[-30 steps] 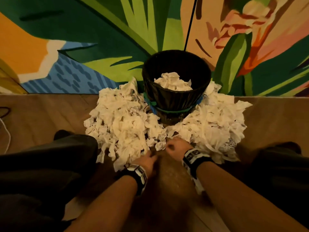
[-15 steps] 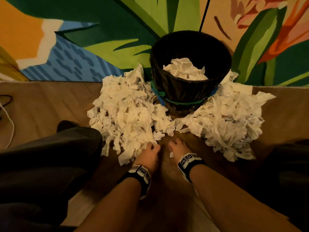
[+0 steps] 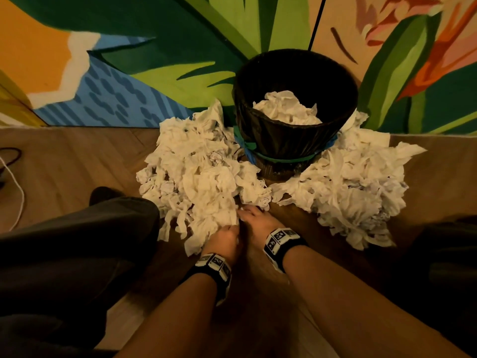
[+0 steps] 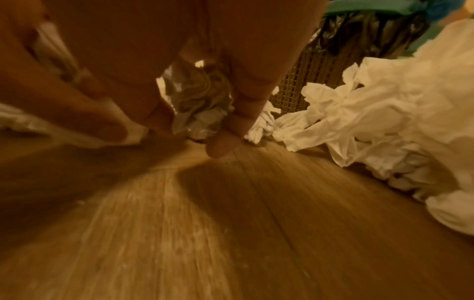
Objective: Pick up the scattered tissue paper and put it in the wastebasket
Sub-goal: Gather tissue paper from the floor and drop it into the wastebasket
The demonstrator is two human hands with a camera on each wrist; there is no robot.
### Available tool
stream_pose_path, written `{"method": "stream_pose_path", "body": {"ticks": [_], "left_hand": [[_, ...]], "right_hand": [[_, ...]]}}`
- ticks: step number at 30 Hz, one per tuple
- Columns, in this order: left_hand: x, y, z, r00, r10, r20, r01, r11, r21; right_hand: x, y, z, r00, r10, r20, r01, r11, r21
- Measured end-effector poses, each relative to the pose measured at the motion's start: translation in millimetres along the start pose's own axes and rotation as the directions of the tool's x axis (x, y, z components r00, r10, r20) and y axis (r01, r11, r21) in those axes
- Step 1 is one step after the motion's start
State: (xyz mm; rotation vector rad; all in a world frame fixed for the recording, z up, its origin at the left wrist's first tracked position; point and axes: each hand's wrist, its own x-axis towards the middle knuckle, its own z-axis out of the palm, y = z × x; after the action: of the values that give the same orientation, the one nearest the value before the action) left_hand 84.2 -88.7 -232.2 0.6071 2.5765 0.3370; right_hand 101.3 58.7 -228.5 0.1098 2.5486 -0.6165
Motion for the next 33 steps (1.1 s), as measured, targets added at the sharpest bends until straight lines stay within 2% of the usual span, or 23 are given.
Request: {"method": "stream_pose_path", "body": {"ticks": [3,6,10,13,15,17,19,21,25,27,29,31,33], "left_hand": [[-3.3,-0.1,-2.6,0.984,0.088,0.153,-0.087,0.996,-0.011],[-9.8,-0.4,-0.1,0.941,0.128,0.314,-0.091,0.987,-0.13],[-9.5,0.7,5.8,0.938,0.092,0.333,-0.071,0.995,-0.076],[-4.2,-1.0,6.2,0.935,0.101,0.34,-0.103,0.995,-0.01],[-4.1,-1.1,8.2,0.947,0.118,0.3,-0.123,0.992,-0.001],[-4.4,-0.5,9.8,0.954,0.108,0.28,-0.11,0.994,-0.009],[-5.2,-0.1,10.1,0.942,0.107,0.318,-0.106,0.994,-0.018],[-7.7,0.9,10.4,0.922,0.128,0.366,-0.168,0.983,0.077],[-5.6,11.8,15.8,0.864,0.143,0.483,-0.335,0.879,0.339],[0.1,16.3,18.5,0.831,0.164,0.532,-0.413,0.822,0.391],[5.0,19.0,21.8,0.809,0.256,0.529,-0.489,0.791,0.366],[7.0,23.1,22.4,0.829,0.315,0.461,-0.475,0.832,0.287],[6.7,28.3,20.8,0.851,0.309,0.425,-0.434,0.869,0.237]], "right_hand": [[-8.4,11.3,4.3,0.994,0.084,0.075,-0.071,0.985,-0.159],[-24.4,31.1,10.0,0.966,0.187,0.181,-0.147,0.966,-0.215],[-47.8,47.1,9.1,0.952,0.247,0.18,-0.226,0.965,-0.131],[-60.2,40.7,3.2,0.971,0.178,0.158,-0.157,0.978,-0.136],[-67.5,30.0,5.6,0.98,0.093,0.176,-0.058,0.98,-0.192],[-72.9,17.9,12.2,0.969,0.003,0.246,0.064,0.963,-0.261],[-77.7,9.6,19.1,0.947,-0.05,0.317,0.154,0.938,-0.312],[-82.7,6.1,25.0,0.932,-0.075,0.355,0.202,0.921,-0.335],[-89.4,6.4,27.7,0.92,-0.113,0.376,0.242,0.917,-0.318],[-91.9,5.6,26.0,0.912,-0.119,0.394,0.262,0.906,-0.333],[-93.0,6.4,26.1,0.911,-0.103,0.398,0.269,0.882,-0.387],[-92.4,9.7,24.8,0.917,-0.056,0.394,0.228,0.886,-0.404],[-90.1,17.8,21.4,0.931,-0.003,0.366,0.136,0.931,-0.338]]}}
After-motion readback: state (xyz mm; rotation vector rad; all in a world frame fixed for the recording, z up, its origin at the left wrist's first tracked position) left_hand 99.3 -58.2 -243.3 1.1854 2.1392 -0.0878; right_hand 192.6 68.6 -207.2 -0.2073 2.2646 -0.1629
